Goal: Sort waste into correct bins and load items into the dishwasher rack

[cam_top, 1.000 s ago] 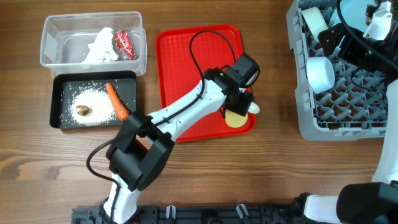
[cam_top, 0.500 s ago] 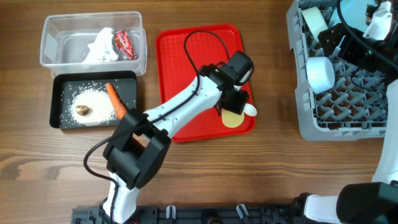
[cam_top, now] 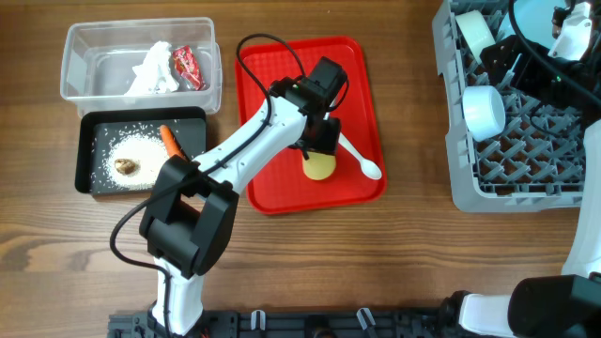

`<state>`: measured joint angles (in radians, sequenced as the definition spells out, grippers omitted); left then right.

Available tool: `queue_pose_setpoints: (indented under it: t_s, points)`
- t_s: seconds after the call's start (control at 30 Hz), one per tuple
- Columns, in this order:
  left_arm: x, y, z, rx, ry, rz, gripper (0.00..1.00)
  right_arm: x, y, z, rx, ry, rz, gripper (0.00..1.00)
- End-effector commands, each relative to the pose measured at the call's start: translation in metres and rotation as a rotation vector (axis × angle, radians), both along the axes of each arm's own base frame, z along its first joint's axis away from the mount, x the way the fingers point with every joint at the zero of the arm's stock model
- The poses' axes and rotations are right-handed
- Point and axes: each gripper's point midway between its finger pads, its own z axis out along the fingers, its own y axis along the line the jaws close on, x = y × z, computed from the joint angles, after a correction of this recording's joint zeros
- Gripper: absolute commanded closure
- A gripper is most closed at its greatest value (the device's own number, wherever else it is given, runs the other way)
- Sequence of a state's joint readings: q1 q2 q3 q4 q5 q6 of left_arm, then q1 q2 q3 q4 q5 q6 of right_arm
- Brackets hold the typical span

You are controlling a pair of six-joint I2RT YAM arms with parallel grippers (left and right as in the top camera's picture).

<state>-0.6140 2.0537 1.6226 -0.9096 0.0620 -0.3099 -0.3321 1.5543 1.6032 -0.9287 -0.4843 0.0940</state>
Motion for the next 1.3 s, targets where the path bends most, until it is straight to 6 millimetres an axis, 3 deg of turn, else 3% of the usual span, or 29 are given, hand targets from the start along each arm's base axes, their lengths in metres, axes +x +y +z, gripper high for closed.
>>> queue_pose_setpoints:
  t_s: [0.0, 0.6, 0.8, 1.27]
  points:
    - [0.012, 0.033, 0.003, 0.159, -0.087, 0.058, 0.46, 0.001, -0.003, -0.01, 0.006, 0.032, -0.02, 0.0]
    - [0.035, 0.071, 0.016, 0.397, -0.254, 0.105, 0.46, 0.001, -0.003, -0.01, 0.006, 0.031, -0.021, 0.0]
    - [0.038, 0.066, 0.021, 0.42, -0.303, 0.101, 0.46, 0.001, -0.002, -0.01, 0.005, 0.031, -0.017, 0.0]
    - [0.031, 0.035, 0.022, 0.361, -0.338, 0.082, 0.46, 0.001, 0.002, -0.011, 0.006, 0.035, -0.009, 0.0]
